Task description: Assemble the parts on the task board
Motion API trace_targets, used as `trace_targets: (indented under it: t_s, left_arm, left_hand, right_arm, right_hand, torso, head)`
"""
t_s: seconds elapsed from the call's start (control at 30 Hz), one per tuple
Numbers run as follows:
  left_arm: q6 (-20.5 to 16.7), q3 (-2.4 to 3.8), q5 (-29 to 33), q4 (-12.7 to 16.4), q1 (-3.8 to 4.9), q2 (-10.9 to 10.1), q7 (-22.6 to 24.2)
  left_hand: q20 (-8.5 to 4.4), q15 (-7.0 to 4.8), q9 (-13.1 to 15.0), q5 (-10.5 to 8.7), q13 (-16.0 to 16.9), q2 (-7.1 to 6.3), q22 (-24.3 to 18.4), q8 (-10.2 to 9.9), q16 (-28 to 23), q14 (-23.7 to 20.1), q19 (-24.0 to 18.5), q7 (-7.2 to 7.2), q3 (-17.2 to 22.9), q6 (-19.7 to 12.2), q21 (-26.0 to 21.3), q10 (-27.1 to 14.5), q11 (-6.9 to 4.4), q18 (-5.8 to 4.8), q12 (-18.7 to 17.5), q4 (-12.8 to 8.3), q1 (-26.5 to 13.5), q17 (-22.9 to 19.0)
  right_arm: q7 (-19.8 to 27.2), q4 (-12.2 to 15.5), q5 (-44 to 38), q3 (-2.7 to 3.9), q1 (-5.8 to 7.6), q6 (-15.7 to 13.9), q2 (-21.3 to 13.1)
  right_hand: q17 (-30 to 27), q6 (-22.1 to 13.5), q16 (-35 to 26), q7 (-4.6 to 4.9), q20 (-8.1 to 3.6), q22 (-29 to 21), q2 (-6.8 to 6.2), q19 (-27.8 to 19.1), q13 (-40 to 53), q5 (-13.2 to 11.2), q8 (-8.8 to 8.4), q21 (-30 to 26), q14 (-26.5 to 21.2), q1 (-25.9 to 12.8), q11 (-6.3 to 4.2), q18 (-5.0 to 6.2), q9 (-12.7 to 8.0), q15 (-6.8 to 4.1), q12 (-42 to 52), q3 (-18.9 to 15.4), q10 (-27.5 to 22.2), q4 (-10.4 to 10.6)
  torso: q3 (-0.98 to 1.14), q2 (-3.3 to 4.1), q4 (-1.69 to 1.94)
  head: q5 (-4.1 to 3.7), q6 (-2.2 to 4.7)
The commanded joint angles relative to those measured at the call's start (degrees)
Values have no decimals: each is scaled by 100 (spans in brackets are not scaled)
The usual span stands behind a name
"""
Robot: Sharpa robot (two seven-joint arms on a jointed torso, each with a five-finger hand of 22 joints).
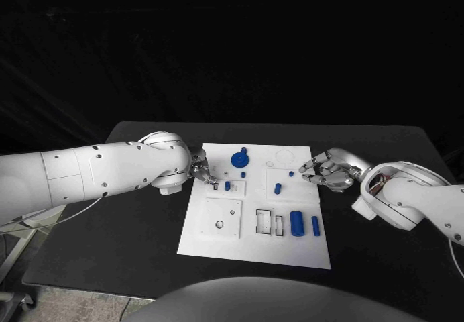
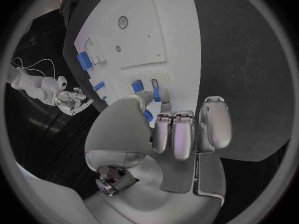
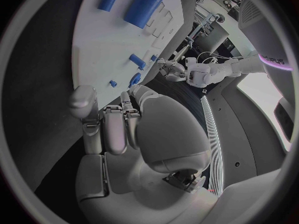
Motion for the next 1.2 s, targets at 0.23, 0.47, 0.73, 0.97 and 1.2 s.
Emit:
trace_targets:
  t_s: [0.23, 0.47, 0.73, 0.97, 1.2]
  left_arm:
    - [178, -4, -1, 38, -17, 9, 29]
    - [189, -6, 29, 24, -45, 14, 50]
    - [102, -7, 34, 4, -87, 47, 147]
    - [45, -7, 35, -24, -112, 84, 220]
    - [26, -6, 35, -39, -150, 112, 255]
  left_hand:
    - [-25, -21, 8, -28, 1419, 15, 843, -19, -15, 577, -14, 7, 47, -1, -36, 483, 10, 23, -26, -7, -43, 1458]
    - [-24, -20, 7, -43, 1412, 20, 841, -24, -17, 574, -18, 9, 69, -10, -42, 477, 12, 24, -31, -13, -43, 1454]
    - [-22, -18, 7, -73, 1417, 23, 845, -28, -16, 576, -15, 12, 92, -15, -40, 481, 14, 23, -28, -21, -44, 1457]
    - [-20, -14, 9, -122, 1412, 31, 844, -28, -18, 573, -20, 14, 125, -14, -50, 477, 17, 25, -31, -35, -43, 1453]
    - [-18, -12, 13, -166, 1394, 57, 841, -28, -27, 561, -29, 17, 178, -14, -65, 459, 19, 28, -45, -58, -28, 1437]
  right_arm:
    - [-45, -12, 35, 2, -7, 85, 8]
    - [-56, -16, 65, 2, -8, 107, 18]
    - [-58, -22, 70, 2, -10, 102, 13]
    - [-60, -27, 71, 2, -11, 83, 13]
    - [-72, -34, 71, 2, -13, 104, 10]
  right_hand:
    - [441, 43, -32, -9, 13, 422, 40, -45, 558, 27, -12, -20, 218, 38, 1, 34, -7, 42, -21, 40, -49, 4]
    - [434, 42, -41, -8, 14, 418, 38, -51, 552, 31, -13, -39, 215, 41, 2, 38, -8, 42, -26, 45, -54, -2]
    - [432, 40, -43, -7, 14, 418, 39, -53, 550, 37, -15, -44, 214, 44, 4, 38, -9, 43, -29, 53, -56, -9]
    - [432, 40, -43, -6, 15, 416, 38, -57, 547, 45, -15, -58, 213, 49, 7, 40, -10, 44, -31, 62, -58, -17]
    - [430, 42, -45, -5, 16, 415, 38, -60, 546, 53, -15, -67, 213, 53, 10, 42, -10, 46, -33, 70, -59, -25]
  torso:
    - [3, 1, 0]
    - [2, 0, 2]
    - [1, -1, -1]
    - [3, 0, -1]
    - [1, 0, -1]
  head:
    - [3, 1]
    - [-3, 1]
    - [-1, 1]
    - [1, 1]
    - [0, 1]
